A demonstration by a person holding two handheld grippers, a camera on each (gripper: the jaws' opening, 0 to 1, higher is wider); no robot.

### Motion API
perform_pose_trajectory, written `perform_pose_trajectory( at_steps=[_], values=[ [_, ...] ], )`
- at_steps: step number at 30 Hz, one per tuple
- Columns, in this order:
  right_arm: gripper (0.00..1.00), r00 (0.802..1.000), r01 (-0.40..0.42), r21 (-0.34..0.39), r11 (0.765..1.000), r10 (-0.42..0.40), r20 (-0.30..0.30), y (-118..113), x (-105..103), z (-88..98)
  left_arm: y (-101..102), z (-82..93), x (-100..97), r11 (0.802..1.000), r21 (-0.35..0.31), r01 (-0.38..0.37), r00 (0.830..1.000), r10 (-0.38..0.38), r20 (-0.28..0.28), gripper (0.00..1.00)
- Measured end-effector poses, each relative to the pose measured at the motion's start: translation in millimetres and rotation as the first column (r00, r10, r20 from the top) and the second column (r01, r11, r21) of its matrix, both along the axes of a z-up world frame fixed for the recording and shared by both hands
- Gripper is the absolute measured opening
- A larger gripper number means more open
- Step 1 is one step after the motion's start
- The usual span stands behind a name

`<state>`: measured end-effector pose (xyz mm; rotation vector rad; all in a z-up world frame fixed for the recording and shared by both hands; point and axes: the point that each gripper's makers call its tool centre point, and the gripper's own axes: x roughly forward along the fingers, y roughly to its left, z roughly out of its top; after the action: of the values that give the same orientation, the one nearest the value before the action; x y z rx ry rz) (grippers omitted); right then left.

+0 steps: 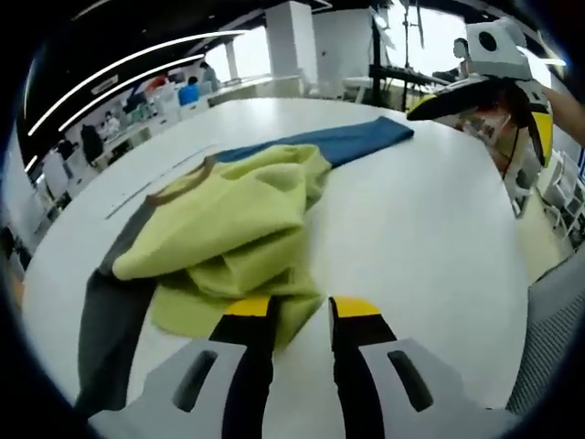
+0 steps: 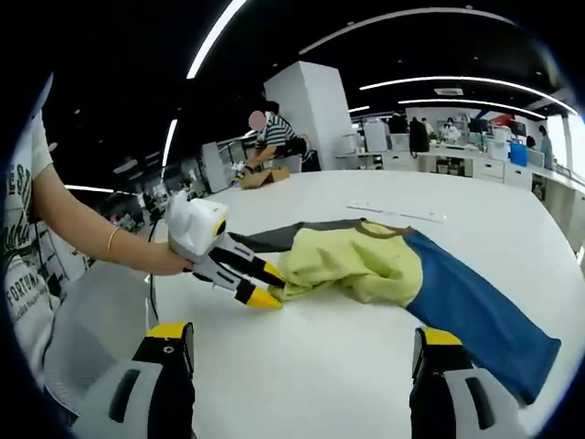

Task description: Fold the garment on the visible template until the final outline fits inside the template.

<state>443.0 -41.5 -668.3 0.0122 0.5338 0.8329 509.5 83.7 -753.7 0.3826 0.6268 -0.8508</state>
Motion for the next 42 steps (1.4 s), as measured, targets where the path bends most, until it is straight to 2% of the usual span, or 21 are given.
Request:
perform_pose_trajectory(
  at_steps=[3, 10, 14, 16, 19, 20, 21, 23, 25, 33, 35, 39, 42],
  values=[
    [0.99, 1.000, 0.009, 0.006, 1.000, -0.009, -0.001, 0, 0, 0.1, -1, -0.6, 3.6, 0.999, -0.015, -0.030, 0.999, 0.030, -0.025, 0.19],
    [0.97, 0.999, 0.044, 0.016, 0.999, -0.044, -0.007, -2, -1, -2.4, -1, -0.7, 12.4, 0.998, -0.002, -0.060, 0.997, 0.060, -0.043, 0.13],
    [0.96, 0.998, 0.059, 0.013, 0.998, -0.059, -0.011, -3, -1, -8.0, 0, -0.1, 11.4, 0.997, -0.018, -0.078, 0.995, 0.077, -0.058, 0.09],
    [0.96, 0.999, 0.053, -0.017, 0.998, -0.053, -0.013, -4, -2, -13.2, -1, 0.7, 9.8, 0.996, -0.030, -0.078, 0.994, 0.076, -0.074, 0.03],
    [0.96, 0.999, 0.052, -0.021, 0.998, -0.052, -0.016, -3, -3, -15.0, -2, 5.2, 5.4, 0.997, -0.037, -0.071, 0.994, 0.067, -0.086, 0.01],
    [0.96, 0.998, 0.054, -0.014, 0.998, -0.055, -0.017, -2, -3, -14.8, -5, 7.7, 2.7, 0.996, -0.060, -0.064, 0.993, 0.058, -0.104, 0.01],
    [0.96, 0.998, 0.058, -0.011, 0.998, -0.059, -0.019, -2, -3, -14.8, -8, 12.8, -1.0, 0.991, -0.111, -0.078, 0.988, 0.062, -0.138, 0.01],
    [0.95, 0.997, 0.069, -0.008, 0.998, -0.069, -0.018, -3, -1, -14.2, -6, 19.3, -3.8, 0.986, -0.135, -0.096, 0.984, 0.073, -0.162, 0.01],
    [0.95, 0.997, 0.077, -0.011, 0.997, -0.078, -0.014, -5, 0, -13.8, -4, 23.4, -4.9, 0.986, -0.140, -0.095, 0.984, 0.072, -0.162, 0.01],
    [0.94, 0.996, 0.086, -0.015, 0.996, -0.086, -0.007, -6, 3, -11.5, -9, 61.8, -14.2, 0.969, -0.235, -0.071, 0.985, 0.031, -0.168, 0.01],
    [0.94, 0.996, 0.087, -0.018, 0.996, -0.087, -0.002, -6, 3, -9.9, -9, 73.9, -10.8, 0.964, -0.256, -0.067, 0.988, 0.028, -0.151, 0.01],
    [0.93, 0.996, 0.094, -0.017, 0.995, -0.094, 0.003, -7, 3, -8.2, -9, 98.7, 3.6, 0.941, -0.326, -0.090, 0.991, 0.053, -0.122, 0.00],
    [0.92, 0.995, 0.103, -0.029, 0.994, -0.103, 0.000, -9, 4, -10.4, -4, 103.3, 20.1, 0.931, -0.342, -0.126, 0.987, 0.085, -0.133, 0.00]
  ],
)
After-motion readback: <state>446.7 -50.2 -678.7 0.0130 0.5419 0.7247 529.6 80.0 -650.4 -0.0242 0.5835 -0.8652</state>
